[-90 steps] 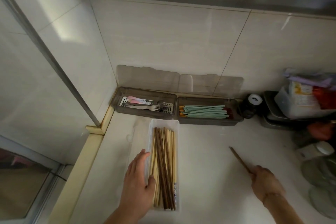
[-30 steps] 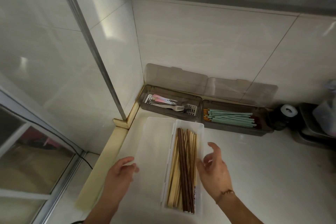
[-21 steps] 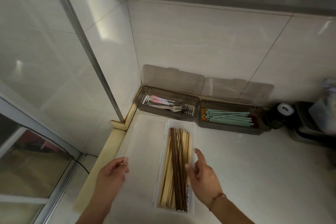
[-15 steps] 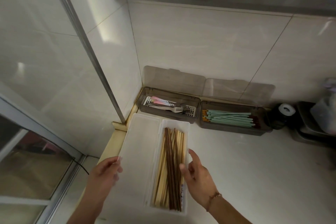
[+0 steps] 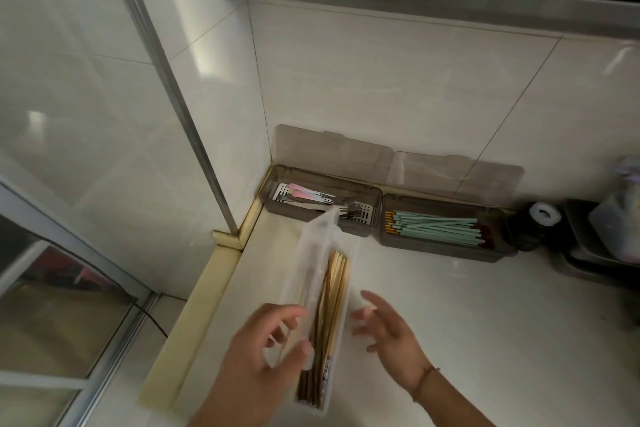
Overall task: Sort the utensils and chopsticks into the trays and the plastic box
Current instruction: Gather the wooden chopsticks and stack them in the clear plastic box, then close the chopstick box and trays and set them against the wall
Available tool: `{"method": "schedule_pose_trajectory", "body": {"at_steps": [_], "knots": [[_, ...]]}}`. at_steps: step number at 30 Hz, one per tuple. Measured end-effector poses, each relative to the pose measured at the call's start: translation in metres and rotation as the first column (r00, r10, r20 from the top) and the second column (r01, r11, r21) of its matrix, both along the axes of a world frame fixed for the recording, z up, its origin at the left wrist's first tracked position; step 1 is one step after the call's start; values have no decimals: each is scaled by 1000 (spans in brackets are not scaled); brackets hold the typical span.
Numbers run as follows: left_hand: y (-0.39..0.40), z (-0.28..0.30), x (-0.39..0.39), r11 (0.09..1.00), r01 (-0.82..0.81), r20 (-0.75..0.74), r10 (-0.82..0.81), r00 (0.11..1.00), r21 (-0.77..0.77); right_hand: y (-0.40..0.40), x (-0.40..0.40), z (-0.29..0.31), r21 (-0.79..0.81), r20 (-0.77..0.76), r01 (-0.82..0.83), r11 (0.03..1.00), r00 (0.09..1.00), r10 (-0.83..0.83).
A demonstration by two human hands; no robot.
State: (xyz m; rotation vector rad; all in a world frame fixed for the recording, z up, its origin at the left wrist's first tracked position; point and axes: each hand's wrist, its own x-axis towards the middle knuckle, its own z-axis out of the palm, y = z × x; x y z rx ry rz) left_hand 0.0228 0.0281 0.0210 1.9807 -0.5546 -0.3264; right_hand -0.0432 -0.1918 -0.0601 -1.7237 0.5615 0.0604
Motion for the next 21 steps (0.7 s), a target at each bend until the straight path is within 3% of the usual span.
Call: {"method": "schedule_pose_trajectory", "body": {"at_steps": [3,6,8,11,15,21], "knots": [[-14,-19,-10,971,132,307,-190,932,202,-15,22,9,-12,41,133,991,990,-132],[-20,-38,-18,895,177,461,-371,806,410,-23,45,22,-226,94,71,971,994,-50],[-21,-48,-21,895,146,501,-364,785,421,-24,59,23,-396,86,-15,918,995,54],[-22,-61,-25,916,91,545,-310,779,391,-21,68,17,-525,21,-114,843,989,147],[-27,-66,-28,923,55,549,-274,790,381,-15,64,6,-564,-22,-137,814,988,152],[-29,-72,-30,912,30,561,-276,780,408,-2,62,1,-519,-10,-140,843,987,158]]}}
